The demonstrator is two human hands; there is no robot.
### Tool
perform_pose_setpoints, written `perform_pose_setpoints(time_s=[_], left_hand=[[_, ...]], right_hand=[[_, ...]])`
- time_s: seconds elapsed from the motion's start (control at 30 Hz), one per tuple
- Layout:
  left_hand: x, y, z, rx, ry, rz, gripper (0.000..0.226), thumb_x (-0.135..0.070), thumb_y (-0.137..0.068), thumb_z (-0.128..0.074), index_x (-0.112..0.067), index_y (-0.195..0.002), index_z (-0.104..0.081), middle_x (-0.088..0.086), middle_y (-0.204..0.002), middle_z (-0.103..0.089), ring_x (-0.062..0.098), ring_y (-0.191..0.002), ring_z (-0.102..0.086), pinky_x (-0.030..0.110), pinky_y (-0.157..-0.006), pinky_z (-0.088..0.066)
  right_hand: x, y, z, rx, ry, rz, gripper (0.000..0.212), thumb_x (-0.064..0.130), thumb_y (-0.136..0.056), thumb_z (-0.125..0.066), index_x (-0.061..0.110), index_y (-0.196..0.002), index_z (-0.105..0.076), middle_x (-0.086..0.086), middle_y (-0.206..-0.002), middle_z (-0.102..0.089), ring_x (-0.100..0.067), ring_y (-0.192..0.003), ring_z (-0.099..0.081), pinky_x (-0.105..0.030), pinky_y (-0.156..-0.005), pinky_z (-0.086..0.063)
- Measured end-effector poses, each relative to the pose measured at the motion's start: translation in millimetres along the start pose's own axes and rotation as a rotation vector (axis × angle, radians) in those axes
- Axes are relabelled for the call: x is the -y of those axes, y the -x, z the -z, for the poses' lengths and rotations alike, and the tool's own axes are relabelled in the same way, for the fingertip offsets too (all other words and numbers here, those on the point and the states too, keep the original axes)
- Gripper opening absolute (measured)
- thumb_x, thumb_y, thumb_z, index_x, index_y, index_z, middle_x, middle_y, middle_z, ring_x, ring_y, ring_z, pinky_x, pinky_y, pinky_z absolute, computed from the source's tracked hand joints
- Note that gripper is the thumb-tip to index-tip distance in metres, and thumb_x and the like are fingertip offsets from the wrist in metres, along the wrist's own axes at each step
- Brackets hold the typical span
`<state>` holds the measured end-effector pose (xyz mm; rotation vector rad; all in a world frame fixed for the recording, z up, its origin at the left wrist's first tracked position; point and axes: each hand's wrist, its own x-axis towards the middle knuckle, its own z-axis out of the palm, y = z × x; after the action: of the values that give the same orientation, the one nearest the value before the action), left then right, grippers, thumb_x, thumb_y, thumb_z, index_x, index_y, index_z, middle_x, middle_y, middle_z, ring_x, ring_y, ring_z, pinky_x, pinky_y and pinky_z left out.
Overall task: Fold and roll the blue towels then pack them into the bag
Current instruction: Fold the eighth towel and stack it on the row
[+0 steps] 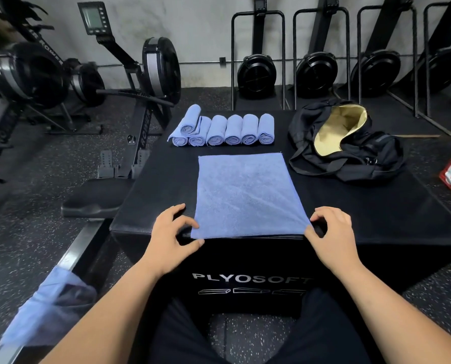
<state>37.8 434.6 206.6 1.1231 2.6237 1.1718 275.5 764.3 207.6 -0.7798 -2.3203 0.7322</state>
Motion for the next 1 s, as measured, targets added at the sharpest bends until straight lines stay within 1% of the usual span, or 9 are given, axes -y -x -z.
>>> perform_pose_setpoints(time_s=[0.1,0.2,0.27,0.5,0.63,0.7,0.8,0.9,1.0], left_hand=[[-1,3,1,0.014,-0.022,-0.064,0.042,-0.03,-0.075,-0.092,-0.045,-0.104,-0.067,-0.014,-0.159,-0.036,0.008,-0.15,-0.027,0.034,-0.119,-0.031],[1,2,0,-0.016,0.001,-0.076,0.03,-0.027,-0.083,-0.088,-0.043,-0.1,-0.07,-0.015,-0.155,-0.041,0.005,-0.147,-0.029,0.043,-0.118,-0.038],[0,1,0,-0.025,0.026,-0.059,0.021,-0.028,-0.088,-0.084,-0.043,-0.099,-0.073,-0.016,-0.15,-0.046,0.0,-0.145,-0.029,0.042,-0.116,-0.041],[1,-1,2,-0.064,0.079,0.024,0.014,-0.028,-0.092,-0.081,-0.041,-0.096,-0.078,-0.024,-0.135,-0.062,0.006,-0.141,-0.039,0.039,-0.119,-0.035],[-4,-7,7,-0.077,0.232,0.111,0.011,-0.023,-0.094,-0.08,-0.034,-0.091,-0.081,-0.032,-0.119,-0.071,0.004,-0.139,-0.048,0.038,-0.121,-0.032],[-7,-9,11,-0.076,0.359,0.158,0.01,-0.021,-0.095,-0.079,-0.029,-0.098,-0.083,-0.027,-0.114,-0.075,-0.003,-0.137,-0.05,0.04,-0.125,-0.028],[-7,-10,15,-0.085,0.516,0.222,0.016,-0.017,-0.096,-0.077,-0.028,-0.106,-0.083,-0.02,-0.112,-0.078,-0.007,-0.134,-0.052,0.039,-0.124,-0.035],[-2,-12,15,-0.035,0.414,0.199,0.014,-0.021,-0.097,-0.076,-0.032,-0.103,-0.082,-0.018,-0.114,-0.077,-0.008,-0.139,-0.047,0.042,-0.128,-0.026],[1,-10,12,0.01,0.22,0.149,0.01,-0.029,-0.097,-0.075,-0.035,-0.103,-0.079,-0.03,-0.117,-0.073,-0.021,-0.137,-0.036,0.036,-0.131,-0.012]], right_hand=[[-5,0,0,0.015,-0.002,0.035,0.028,0.008,-0.088,-0.075,0.031,-0.105,-0.075,0.014,-0.119,-0.06,-0.015,-0.12,-0.042,-0.018,-0.099,-0.032],[-8,3,-1,0.019,-0.017,0.041,0.024,0.009,-0.095,-0.07,0.028,-0.106,-0.08,0.01,-0.127,-0.061,-0.017,-0.13,-0.041,-0.028,-0.107,-0.033],[-8,6,-2,0.025,-0.025,0.045,0.023,0.012,-0.098,-0.066,0.027,-0.109,-0.079,0.009,-0.13,-0.06,-0.015,-0.133,-0.039,-0.033,-0.11,-0.035],[-11,11,4,0.122,0.028,0.139,0.035,0.026,-0.085,-0.084,0.032,-0.117,-0.074,0.014,-0.14,-0.051,-0.014,-0.139,-0.034,-0.033,-0.113,-0.032],[-13,10,3,0.048,-0.015,0.076,0.014,0.029,-0.093,-0.077,0.032,-0.107,-0.076,0.015,-0.133,-0.059,-0.013,-0.135,-0.041,-0.031,-0.109,-0.035],[-11,6,0,0.009,-0.05,0.019,0.006,0.031,-0.096,-0.073,0.034,-0.099,-0.077,0.018,-0.128,-0.063,-0.012,-0.131,-0.045,-0.031,-0.103,-0.038],[-5,2,0,-0.033,-0.14,-0.036,0.006,0.032,-0.096,-0.072,0.036,-0.094,-0.076,0.024,-0.121,-0.068,-0.008,-0.126,-0.049,-0.022,-0.099,-0.038],[-4,4,2,0.042,-0.144,0.005,0.007,0.031,-0.094,-0.075,0.037,-0.097,-0.076,0.027,-0.123,-0.068,-0.006,-0.129,-0.047,-0.013,-0.102,-0.032],[-10,8,4,0.138,-0.019,0.119,0.026,0.036,-0.087,-0.082,0.038,-0.112,-0.076,0.027,-0.132,-0.064,-0.007,-0.134,-0.042,-0.023,-0.112,-0.032]])
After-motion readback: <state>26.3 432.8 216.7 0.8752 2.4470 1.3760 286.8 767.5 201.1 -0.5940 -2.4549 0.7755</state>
